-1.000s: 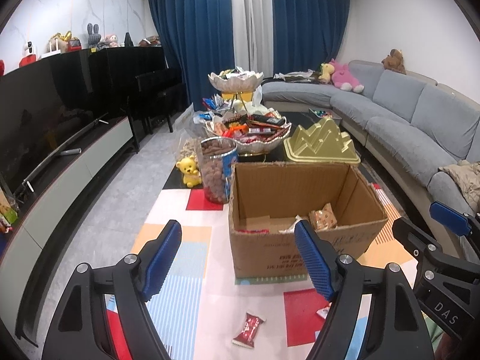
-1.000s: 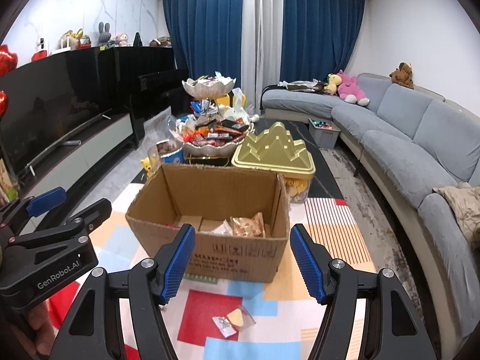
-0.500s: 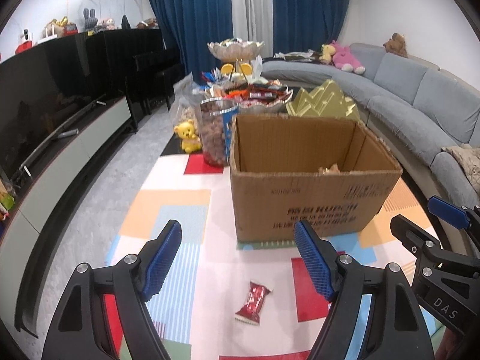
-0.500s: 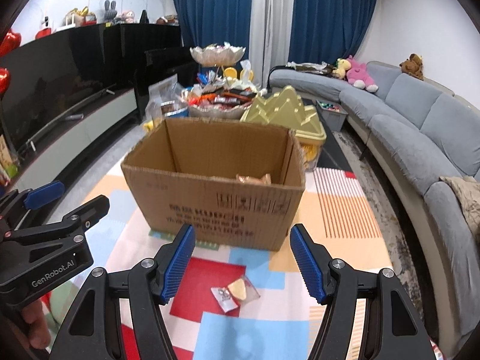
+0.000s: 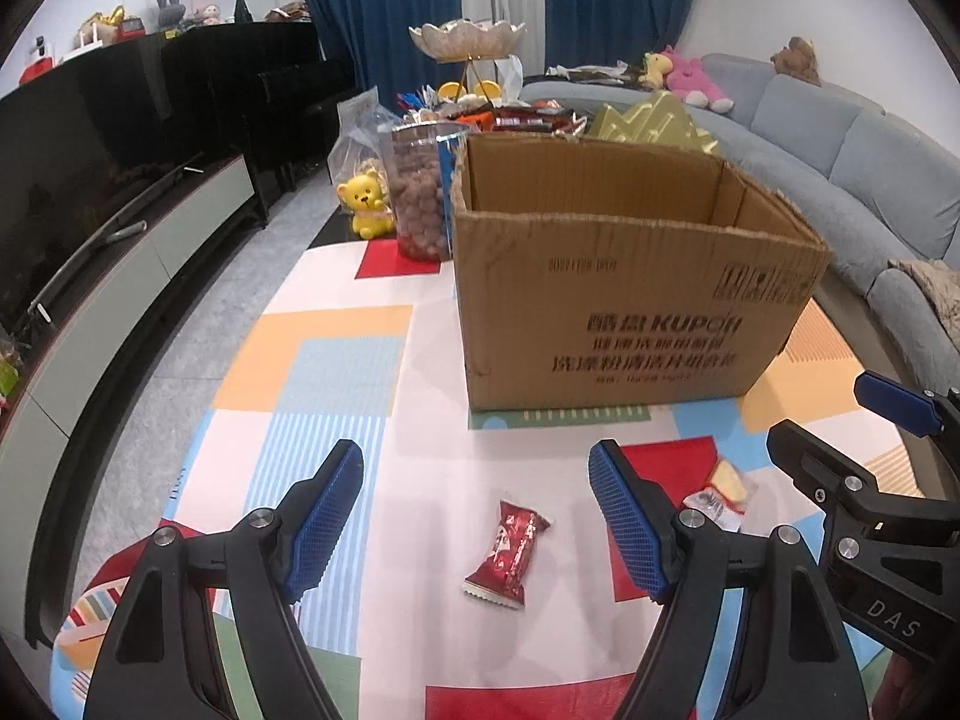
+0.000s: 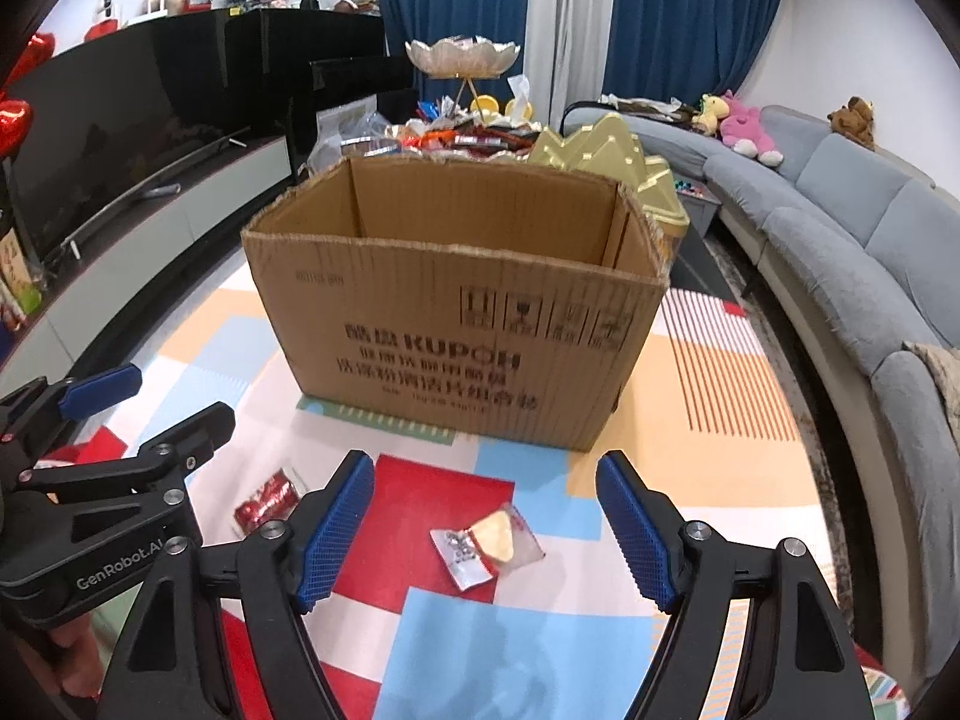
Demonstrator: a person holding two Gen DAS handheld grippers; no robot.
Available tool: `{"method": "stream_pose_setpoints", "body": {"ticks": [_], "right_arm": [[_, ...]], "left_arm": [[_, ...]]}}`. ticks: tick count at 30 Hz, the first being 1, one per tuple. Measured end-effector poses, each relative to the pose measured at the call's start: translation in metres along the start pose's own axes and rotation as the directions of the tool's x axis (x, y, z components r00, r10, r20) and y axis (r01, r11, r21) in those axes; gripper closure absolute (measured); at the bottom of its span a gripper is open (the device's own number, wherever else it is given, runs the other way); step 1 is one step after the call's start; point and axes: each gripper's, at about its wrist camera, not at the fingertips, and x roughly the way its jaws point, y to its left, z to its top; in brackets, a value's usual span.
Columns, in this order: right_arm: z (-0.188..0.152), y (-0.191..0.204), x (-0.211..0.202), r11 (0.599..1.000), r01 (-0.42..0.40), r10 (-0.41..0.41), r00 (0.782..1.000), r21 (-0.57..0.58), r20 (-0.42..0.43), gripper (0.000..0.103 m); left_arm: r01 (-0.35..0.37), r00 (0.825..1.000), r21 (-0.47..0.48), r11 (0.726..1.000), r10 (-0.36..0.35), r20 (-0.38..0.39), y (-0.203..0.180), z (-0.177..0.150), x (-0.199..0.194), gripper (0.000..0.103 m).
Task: Organize snacks
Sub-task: 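Lower the left tool to the red wrapped packet while the right tool lowers to the white cheese packet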
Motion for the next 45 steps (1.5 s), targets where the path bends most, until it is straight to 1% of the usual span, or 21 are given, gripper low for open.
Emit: {"method": "stream_pose_setpoints", "body": {"ticks": [15,29,31,33,37,40,42,43,45], "right_arm": [[-0.028,-0.005,0.046,1.000,-0.010,0.011,0.996,0.012,-0.092,0.026],[-0.043,-0.007,0.080,1.000,-0.018,0.021,0.987,0.020,-0.157,0.026],[-0.044,-0.007,0.083,1.000,-0.019,0.022,0.987,0.021,-0.161,0.026],[-0.046,-0.007,0.086,1.000,-0.021,0.024,0.986,0.021,-0.167,0.026],[-0.048,-0.008,0.089,0.999,-0.026,0.029,0.984,0.024,-0.177,0.026],[-0.049,-0.010,0.093,0.999,-0.029,0.033,0.984,0.026,-0.176,0.026],[-0.050,-0.009,0.093,0.999,-0.031,0.035,0.984,0.025,-0.173,0.027],[-0.050,-0.009,0.093,0.999,-0.032,0.036,0.985,0.025,-0.171,0.029],[-0.051,-0.010,0.092,0.999,-0.034,0.037,0.985,0.026,-0.169,0.034]], "left_arm": [[0.013,0.998,0.039,0.999,-0.011,-0.069,-0.008,-0.029,0.036,0.026],[0.022,0.989,0.045,0.999,-0.015,-0.150,-0.009,-0.046,0.066,0.026],[0.024,0.987,0.047,0.999,-0.016,-0.161,-0.009,-0.048,0.070,0.028],[0.023,0.986,0.048,0.999,-0.014,-0.169,-0.008,-0.050,0.073,0.031],[0.021,0.987,0.049,0.999,-0.013,-0.162,-0.007,-0.051,0.075,0.032],[0.026,0.988,0.048,0.998,-0.019,-0.154,-0.008,-0.052,0.074,0.037],[0.031,0.989,0.051,0.998,-0.023,-0.147,-0.009,-0.052,0.073,0.046],[0.027,0.990,0.053,0.998,-0.019,-0.142,-0.011,-0.053,0.071,0.049],[0.027,0.990,0.048,0.998,-0.020,-0.137,-0.011,-0.053,0.071,0.061]]}}
